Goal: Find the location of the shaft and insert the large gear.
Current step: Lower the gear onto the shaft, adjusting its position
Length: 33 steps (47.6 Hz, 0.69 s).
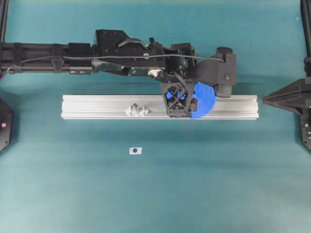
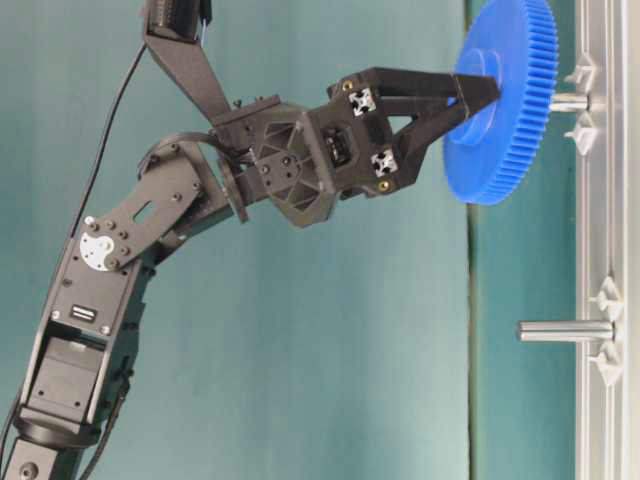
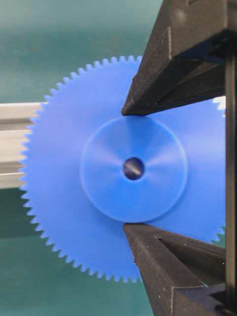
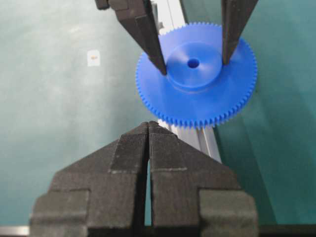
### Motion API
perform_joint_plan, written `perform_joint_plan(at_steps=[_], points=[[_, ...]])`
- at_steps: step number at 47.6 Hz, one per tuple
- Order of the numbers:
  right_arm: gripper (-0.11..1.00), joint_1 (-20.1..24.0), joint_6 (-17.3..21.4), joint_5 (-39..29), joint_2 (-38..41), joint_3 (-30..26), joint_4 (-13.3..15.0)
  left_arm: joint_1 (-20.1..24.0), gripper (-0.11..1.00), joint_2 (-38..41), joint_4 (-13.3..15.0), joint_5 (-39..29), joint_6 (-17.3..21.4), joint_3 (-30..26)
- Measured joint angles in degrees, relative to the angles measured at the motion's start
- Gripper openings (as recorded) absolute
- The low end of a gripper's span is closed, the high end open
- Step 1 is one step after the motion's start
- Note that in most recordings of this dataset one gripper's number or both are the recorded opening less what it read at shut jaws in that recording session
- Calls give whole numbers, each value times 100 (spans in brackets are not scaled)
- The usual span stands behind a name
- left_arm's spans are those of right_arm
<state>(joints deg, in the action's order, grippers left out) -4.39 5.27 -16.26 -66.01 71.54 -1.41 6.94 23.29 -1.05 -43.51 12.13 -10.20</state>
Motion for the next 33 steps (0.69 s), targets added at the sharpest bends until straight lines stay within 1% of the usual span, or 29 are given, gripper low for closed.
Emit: perform_joint_plan(at_steps=[6, 19, 33], points=[[1, 0, 0, 0, 9, -9, 0, 0, 84, 0, 9, -62, 114, -70], [1, -9, 0, 0, 9, 0, 0, 0, 84, 0, 0, -149, 114, -79], [1, 0, 0, 9, 9, 9, 0, 0, 84, -9, 9, -185, 114, 123]])
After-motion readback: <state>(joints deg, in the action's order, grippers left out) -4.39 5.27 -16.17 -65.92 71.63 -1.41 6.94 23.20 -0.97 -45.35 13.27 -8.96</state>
